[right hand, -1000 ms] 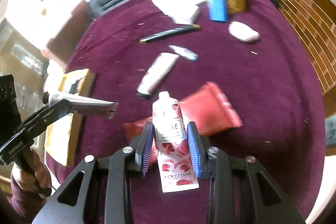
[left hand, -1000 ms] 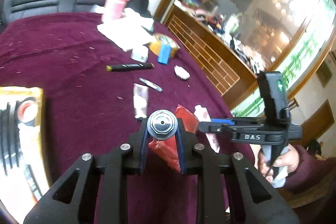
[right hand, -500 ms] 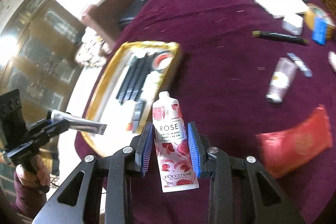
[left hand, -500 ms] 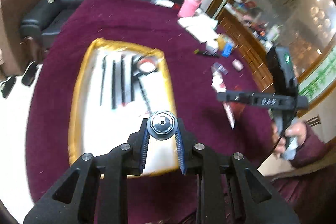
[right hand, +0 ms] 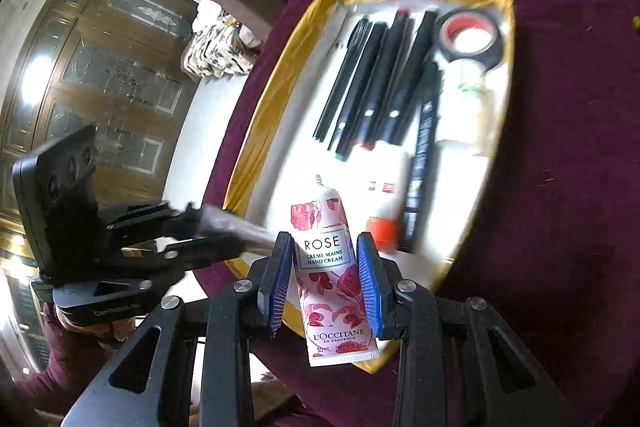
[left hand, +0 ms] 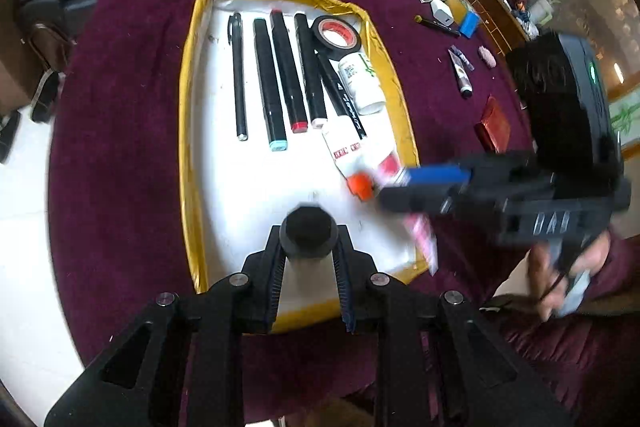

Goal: Organize objects
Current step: 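Carry both tubes into the tray and open both tools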

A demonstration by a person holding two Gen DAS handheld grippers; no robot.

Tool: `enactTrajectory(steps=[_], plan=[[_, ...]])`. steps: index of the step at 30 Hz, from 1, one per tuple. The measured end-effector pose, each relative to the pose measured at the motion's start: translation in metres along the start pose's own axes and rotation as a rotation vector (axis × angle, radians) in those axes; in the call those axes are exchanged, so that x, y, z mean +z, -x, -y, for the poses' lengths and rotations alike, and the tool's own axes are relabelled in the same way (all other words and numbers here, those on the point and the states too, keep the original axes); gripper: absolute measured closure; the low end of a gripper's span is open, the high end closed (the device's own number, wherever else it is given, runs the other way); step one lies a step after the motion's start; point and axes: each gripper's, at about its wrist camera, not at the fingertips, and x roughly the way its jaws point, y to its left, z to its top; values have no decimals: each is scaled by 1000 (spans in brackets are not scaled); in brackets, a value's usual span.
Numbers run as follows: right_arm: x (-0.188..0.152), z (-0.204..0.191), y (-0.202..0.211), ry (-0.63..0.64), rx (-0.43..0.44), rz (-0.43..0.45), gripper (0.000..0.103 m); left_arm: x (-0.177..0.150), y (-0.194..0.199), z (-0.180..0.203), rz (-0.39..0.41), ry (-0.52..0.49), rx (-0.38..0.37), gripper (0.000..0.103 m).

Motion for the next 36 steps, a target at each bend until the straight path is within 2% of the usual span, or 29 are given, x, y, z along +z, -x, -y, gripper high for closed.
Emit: enactTrajectory(steps=[5,12,14,17,22,25,27,29,32,36], plan=[[5,-3,-29,-44,-7,-21,74,16,-13,-9,-8,19,-22,82],[11,-9,-52,-46,-63,-22,74,16,-36,-19,-63,24,4,82],[13,-10,-54,-40,-82,-18,74,16,-36,-22,-62,23,-2,83],[16,-14,-57,-25,-117,-7,74,19,-33,-24,-46,22,35,83],[15,-18,-55,-8,-148,-7,73,21,-27,-33,-25,71,69,81],[15,-18,-54,-20,-160,-3,73,20,-21,-36,-19,95,63,77],[16,-16,-53,-26,-160,-5,73,20,-16,-33,-8,98,53,71],[16,-15,-52,-36,-160,-6,72,20,-13,-28,1,98,53,59],[13,-13,-50,-48,-157,-6,67,19,-6,-25,12,101,55,51],[13,-16,-47,-41,-153,0,63,19,4,-25,34,145,67,49]])
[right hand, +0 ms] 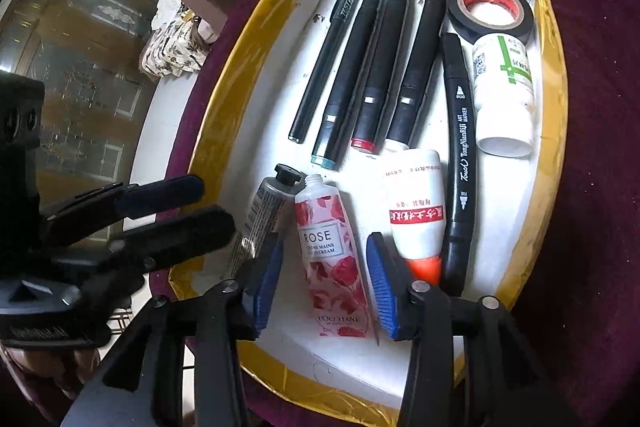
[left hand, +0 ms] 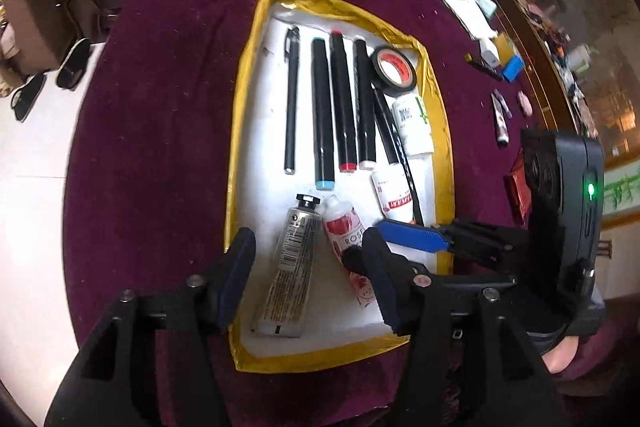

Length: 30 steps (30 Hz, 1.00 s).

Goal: Organize objects
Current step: 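Carry both tubes into the tray and open both tools, then move both open tools away from the tray toward the red packet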

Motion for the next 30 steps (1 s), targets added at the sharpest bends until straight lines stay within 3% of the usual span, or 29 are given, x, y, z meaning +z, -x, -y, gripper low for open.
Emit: enactTrajectory(steps=[8,15,22,30], plan=[[-7,-17,17,82,-52,64,55,6,25,-3,114,65,18,48],[-14,-27,41,145,-157,161,48,7,29,-3,184,121,17,48],[-27,9,70,118,-262,208,48,6,27,17,212,150,0,48],[-44,61,116,81,-335,256,48,-1,22,70,229,133,-1,49]])
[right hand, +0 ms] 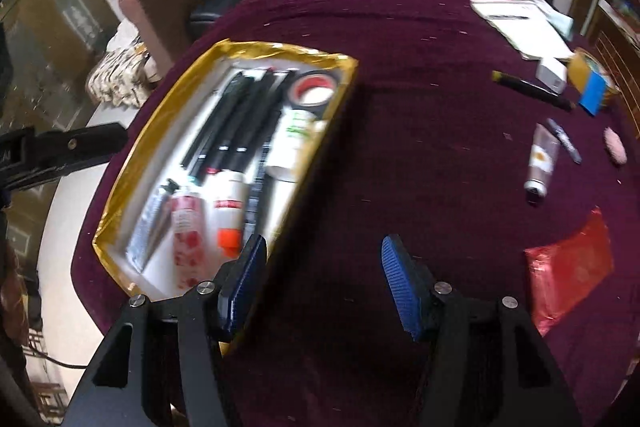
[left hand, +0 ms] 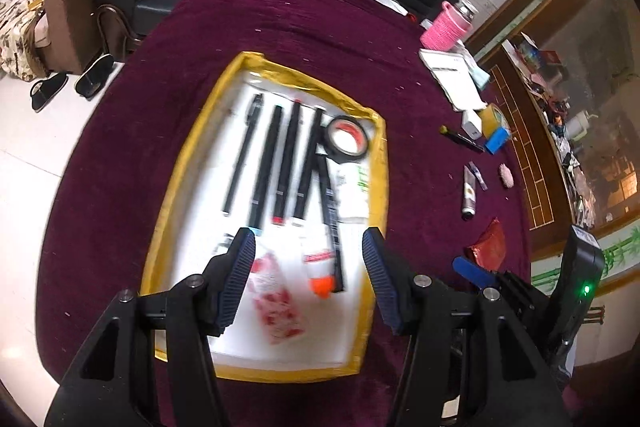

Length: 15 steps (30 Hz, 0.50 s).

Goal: Organize objects
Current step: 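Move both open tools away from the tray toward the red packet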

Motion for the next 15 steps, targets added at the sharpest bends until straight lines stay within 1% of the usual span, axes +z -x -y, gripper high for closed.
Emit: enactTrajectory(steps=[7,15], plan=[[-9,53,18,-12,-25,10,48,-12,-9,51,3,-19,-5,49],[-18,101,30,-2,-35,11,48,-23,-25,94,-8,-17,-5,49]])
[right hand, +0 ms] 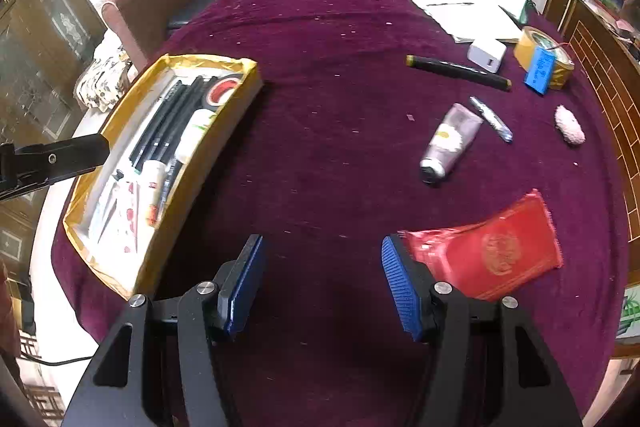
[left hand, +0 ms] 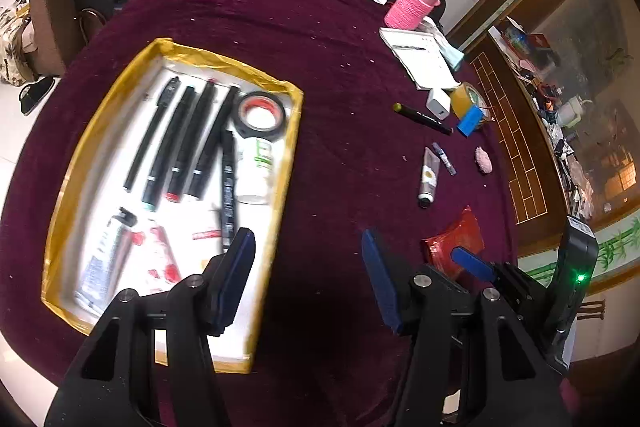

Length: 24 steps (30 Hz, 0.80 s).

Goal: Organize objects
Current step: 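Move both open tools away from the tray toward the red packet, then reach both open tools toward the red packet and remaining tubes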

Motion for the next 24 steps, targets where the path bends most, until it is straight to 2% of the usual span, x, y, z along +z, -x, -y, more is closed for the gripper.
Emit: enactTrajectory(steps=[15,24], plan=[[-14,76,-1,-57,-39,-35,48,-14,-36,62,-53,-33,-12,49],[-23,105,1,-96,-62,-38,48,-19,-57,94,-99,-85,-23,49]])
